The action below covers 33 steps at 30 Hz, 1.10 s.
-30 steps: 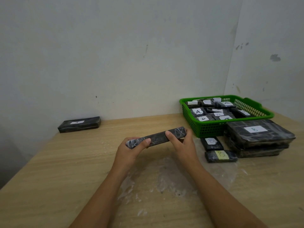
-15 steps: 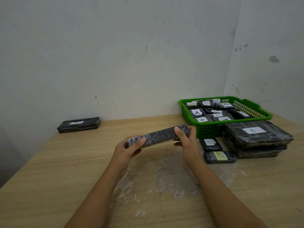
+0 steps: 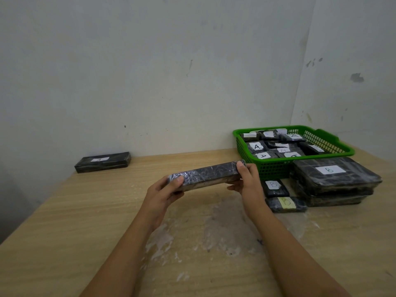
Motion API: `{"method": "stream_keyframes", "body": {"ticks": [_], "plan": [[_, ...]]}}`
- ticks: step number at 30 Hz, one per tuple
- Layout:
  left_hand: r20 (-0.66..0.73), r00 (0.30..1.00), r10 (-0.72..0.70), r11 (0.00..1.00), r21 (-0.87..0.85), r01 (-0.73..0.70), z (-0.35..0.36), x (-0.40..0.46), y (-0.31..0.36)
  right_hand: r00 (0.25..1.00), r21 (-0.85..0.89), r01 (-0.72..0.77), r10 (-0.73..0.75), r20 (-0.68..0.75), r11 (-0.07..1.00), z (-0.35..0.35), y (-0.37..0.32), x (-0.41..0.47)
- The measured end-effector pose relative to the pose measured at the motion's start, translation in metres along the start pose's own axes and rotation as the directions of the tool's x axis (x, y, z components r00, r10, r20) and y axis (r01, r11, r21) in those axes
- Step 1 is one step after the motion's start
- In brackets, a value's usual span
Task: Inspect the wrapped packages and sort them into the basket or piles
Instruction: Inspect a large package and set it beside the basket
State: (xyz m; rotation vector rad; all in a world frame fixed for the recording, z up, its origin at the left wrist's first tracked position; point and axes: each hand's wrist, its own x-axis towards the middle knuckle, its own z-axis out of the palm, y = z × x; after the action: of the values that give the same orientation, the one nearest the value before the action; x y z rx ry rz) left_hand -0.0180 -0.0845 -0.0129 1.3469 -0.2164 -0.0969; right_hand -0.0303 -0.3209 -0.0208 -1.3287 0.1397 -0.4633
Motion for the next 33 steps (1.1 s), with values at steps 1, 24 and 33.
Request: {"method": "stream_keyframes", "body": {"ticks": [1,24,33], "plan": [[0.006,1.0,0.003,1.0,0.008,-0.003,0.001,0.0,-0.001,1.0,0.007,-0.006,0.006,-0.006,1.0,-0.001,0.0,0.001],[-0.183,0.978,0.101,0.95,0.31,-0.04,0.004,0.0,-0.007,0.999,-0.246,-0.052,0.055,0.003,0.968,0.011,0.001,-0.016],[-0.246,0.963,0.109,0.907,0.421,0.005,0.01,-0.002,-0.014,0.998,-0.393,-0.052,0.033,-0.055,0.918,0.017,0.0,-0.024]]}}
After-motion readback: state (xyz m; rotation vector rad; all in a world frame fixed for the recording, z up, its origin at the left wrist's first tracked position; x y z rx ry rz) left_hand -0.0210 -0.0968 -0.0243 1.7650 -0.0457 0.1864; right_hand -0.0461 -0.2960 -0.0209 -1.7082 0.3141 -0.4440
